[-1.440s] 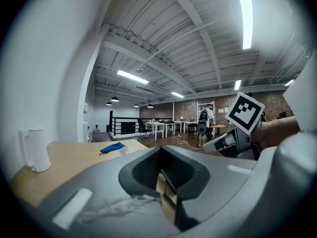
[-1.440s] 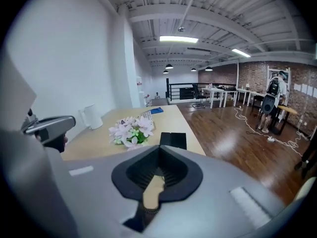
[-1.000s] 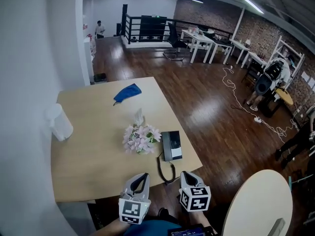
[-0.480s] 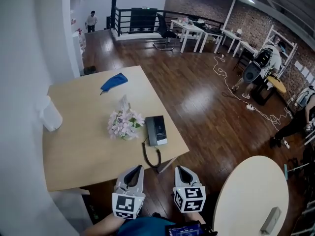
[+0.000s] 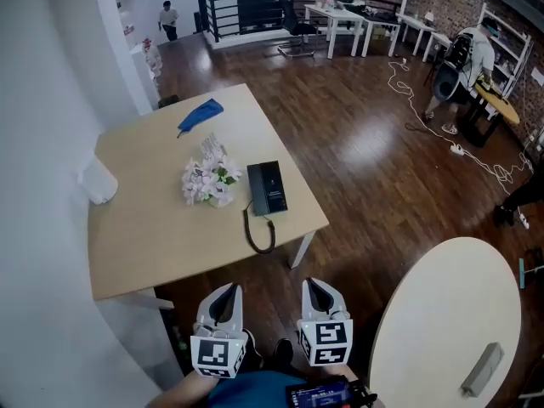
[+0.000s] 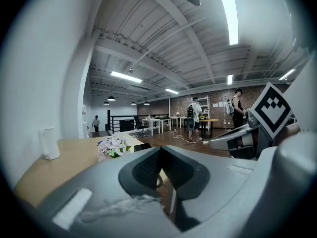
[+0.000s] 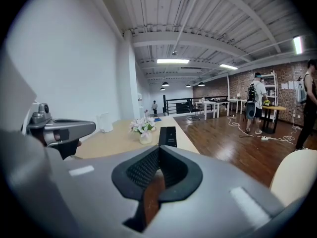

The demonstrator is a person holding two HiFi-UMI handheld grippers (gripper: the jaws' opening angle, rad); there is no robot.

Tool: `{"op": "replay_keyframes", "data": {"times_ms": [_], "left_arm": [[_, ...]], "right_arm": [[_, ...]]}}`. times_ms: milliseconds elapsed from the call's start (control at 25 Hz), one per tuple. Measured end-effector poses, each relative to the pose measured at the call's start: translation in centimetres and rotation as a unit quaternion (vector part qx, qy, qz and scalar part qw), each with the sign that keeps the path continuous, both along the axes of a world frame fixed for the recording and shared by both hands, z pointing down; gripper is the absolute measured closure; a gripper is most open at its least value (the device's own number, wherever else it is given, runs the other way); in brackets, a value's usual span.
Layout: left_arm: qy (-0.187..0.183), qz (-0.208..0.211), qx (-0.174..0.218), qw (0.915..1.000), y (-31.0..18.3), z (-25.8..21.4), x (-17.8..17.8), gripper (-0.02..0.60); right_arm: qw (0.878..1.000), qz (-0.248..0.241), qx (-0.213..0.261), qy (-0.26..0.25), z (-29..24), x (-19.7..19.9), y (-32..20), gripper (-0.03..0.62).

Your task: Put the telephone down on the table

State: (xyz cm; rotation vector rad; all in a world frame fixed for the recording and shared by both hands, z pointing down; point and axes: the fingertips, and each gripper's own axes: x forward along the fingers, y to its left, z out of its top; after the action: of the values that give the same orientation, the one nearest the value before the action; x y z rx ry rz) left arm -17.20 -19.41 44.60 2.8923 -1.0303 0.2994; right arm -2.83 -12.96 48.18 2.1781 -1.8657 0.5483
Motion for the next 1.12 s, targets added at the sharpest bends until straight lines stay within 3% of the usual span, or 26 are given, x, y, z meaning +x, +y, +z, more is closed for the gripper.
{"op": "replay_keyframes", "data": {"times_ms": [240, 560, 1120], "left_arm": [[-0.019, -0.017, -0.01, 0.9996, 2.5, 0.6, -0.7, 0.571], [0.0, 0.002, 0.002, 1.0, 3.7, 0.1, -2.0, 0.571], [0.023, 0.025, -0.018, 0.9993, 3.8, 1.1, -6.8, 0.571]], "right_arm": [[1.0, -0.013, -0.002, -0.01, 0.6, -0.5, 1.6, 0.6], [1.0, -0.013, 0.013, 0.024, -1.6, -3.3, 2.7, 0.6], [0.999, 0.023, 0.011, 0.039, -1.0, -9.2, 4.3, 0.603]]}}
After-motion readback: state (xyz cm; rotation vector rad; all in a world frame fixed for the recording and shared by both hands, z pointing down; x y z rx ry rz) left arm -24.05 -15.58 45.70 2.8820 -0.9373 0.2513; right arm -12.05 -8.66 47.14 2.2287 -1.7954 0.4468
